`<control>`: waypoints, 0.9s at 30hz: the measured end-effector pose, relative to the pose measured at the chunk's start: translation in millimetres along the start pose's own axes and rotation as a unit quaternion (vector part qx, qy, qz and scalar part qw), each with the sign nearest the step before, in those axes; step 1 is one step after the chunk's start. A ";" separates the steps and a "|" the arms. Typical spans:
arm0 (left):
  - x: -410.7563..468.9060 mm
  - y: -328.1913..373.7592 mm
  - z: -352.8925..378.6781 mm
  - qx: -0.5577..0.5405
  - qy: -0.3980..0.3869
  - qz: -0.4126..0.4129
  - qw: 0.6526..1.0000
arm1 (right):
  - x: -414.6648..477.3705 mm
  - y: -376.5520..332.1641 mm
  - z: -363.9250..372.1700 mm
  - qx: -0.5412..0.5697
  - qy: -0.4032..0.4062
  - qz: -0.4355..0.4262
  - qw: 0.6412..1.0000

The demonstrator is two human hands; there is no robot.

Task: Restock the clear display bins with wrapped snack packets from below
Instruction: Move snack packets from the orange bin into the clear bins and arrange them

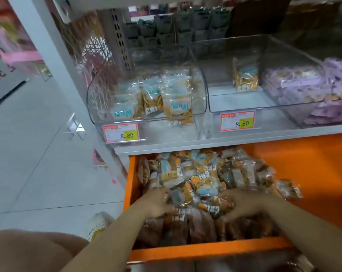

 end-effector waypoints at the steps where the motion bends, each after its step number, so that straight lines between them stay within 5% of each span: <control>1: 2.2 -1.5 13.3 0.025 -0.038 0.000 0.999 | 3.1 3.4 10.4 -0.006 -0.043 0.005 0.999; 7: 13.4 -5.8 44.5 0.083 -0.175 -0.044 0.980 | 17.3 -6.8 21.6 0.002 -0.090 -0.011 0.996; 12: 8.4 4.6 62.6 -0.050 -0.265 -0.071 0.960 | 24.9 -20.2 33.4 -0.018 -0.098 -0.024 0.995; 21: 12.5 14.4 82.2 -0.061 -0.250 -0.054 0.965 | 27.0 -35.7 36.5 0.068 -0.067 -0.065 0.993; 27: 7.8 21.8 77.4 0.072 -0.236 -0.037 0.968 | 25.1 -44.6 36.9 0.093 -0.058 -0.096 0.989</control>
Point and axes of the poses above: each hand's wrist, its own x-axis towards the middle knuckle, its own z-axis out of the palm, y = z × x, the point moved 8 cm from there along x, towards the middle knuckle, and after that the axes turned 5 degrees about -z, right-handed, at the moved point
